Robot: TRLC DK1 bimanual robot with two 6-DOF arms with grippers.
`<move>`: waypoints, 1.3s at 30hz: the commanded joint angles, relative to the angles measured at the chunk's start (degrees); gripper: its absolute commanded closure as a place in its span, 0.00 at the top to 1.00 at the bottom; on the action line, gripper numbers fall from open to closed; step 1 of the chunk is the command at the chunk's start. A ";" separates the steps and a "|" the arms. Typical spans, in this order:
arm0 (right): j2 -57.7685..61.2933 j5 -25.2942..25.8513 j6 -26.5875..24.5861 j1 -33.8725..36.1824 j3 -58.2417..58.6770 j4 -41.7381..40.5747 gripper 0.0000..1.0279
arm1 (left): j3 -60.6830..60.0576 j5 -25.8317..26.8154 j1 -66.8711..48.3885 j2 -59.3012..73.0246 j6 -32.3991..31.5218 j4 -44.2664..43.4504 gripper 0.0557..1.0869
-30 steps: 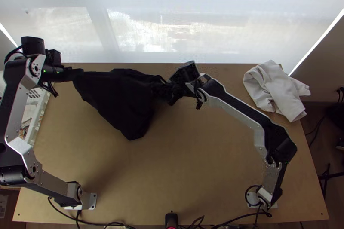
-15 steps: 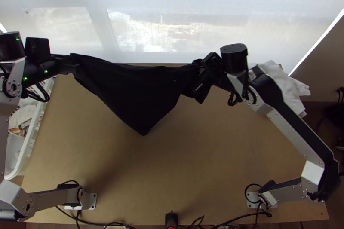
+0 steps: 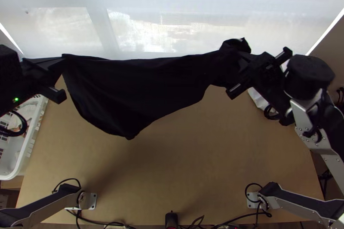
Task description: Fold the t-shirt
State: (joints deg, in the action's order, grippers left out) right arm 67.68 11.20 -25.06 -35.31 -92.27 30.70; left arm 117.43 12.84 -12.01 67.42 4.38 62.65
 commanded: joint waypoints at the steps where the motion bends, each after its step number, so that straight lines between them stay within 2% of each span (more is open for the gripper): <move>1: -7.04 1.98 -2.01 -0.64 1.65 -2.66 0.03 | 8.96 -0.10 -5.30 -0.27 -2.80 7.13 0.03; 5: -7.47 1.89 -0.43 -0.64 1.74 0.15 0.02 | 5.36 -0.10 -6.71 -0.71 -3.50 9.33 0.03; 9: -6.77 1.89 -0.17 -1.87 5.17 1.12 0.03 | -8.09 -0.10 -6.45 -1.59 -2.36 7.40 0.03; 20: -0.27 0.14 0.27 -4.50 18.62 -3.19 0.03 | -34.11 -0.10 -4.34 3.33 1.77 -12.82 0.03; 23: 2.19 -0.04 -0.52 -3.54 21.96 -7.49 0.03 | -36.83 -0.18 -1.88 6.15 2.39 -17.57 0.03; 29: 7.64 -1.62 0.19 3.14 25.30 -14.44 0.03 | -40.17 -0.18 4.80 13.18 3.44 -24.42 0.03; 39: 16.17 -3.91 -0.08 8.50 26.44 -16.81 0.03 | -42.54 -0.18 9.73 24.87 4.67 -33.65 0.03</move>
State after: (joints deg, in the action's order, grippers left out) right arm 78.32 8.47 -25.23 -30.17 -67.35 15.99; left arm 76.53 12.67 -5.10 84.86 8.67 34.48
